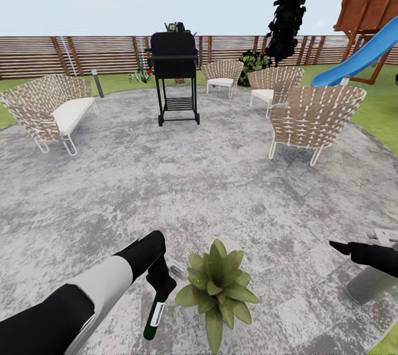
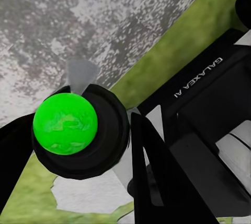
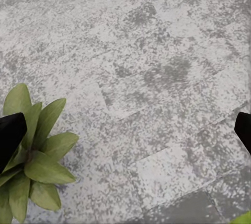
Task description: Pick up the pesticide atomizer in the garden and spray insectifuge to fully cover both potted plants in the garden.
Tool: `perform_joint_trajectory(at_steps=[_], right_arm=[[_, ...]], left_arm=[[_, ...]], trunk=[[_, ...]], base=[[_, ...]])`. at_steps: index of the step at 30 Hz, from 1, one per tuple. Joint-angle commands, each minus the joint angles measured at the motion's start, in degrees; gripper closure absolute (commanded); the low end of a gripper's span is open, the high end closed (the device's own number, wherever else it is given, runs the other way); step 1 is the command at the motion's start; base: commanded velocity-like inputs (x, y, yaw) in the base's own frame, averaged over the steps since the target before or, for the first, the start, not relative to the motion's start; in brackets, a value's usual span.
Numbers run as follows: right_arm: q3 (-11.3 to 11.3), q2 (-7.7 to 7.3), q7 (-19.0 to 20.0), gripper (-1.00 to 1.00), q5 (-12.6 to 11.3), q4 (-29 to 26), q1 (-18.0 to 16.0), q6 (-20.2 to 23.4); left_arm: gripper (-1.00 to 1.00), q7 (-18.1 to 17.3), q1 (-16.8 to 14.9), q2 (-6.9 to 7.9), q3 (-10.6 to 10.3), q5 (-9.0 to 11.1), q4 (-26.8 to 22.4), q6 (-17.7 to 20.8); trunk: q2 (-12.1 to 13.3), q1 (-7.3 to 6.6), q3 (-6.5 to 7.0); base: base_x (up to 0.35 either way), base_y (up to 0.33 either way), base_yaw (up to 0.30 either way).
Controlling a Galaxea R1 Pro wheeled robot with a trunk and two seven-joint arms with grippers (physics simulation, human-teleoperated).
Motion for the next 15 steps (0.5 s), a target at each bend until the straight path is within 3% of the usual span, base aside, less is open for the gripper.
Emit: perform_joint_trajectory(at_steps=[1,8,15], right_arm=[[-0.09,0.0,0.59,-1.0,0.54,-0.08,-0.05,0.17],[-0.14,-0.05,0.59,-1.0,0.53,-0.12,-0.04,0.09],[0.0,-0.03,0.67,-1.0,0.54,-0.12,-0.04,0.11]], left_arm=[[1.0,-0.55,-0.04,0.0,0.01,-0.6,-0.08,0.21],[1.0,-0.55,-0.05,0.0,0.01,-0.6,-0.07,0.21],[1.0,-0.54,-0.06,0.0,0.01,-0.6,-0.08,0.21]], trunk=[[-0.03,-0.01,-0.14],[-0.03,-0.01,-0.75],[-0.03,-0.01,-1.09]], base=[[0.0,0.0,0.0],[0.0,0.008,0.0],[0.0,0.118,0.0]])
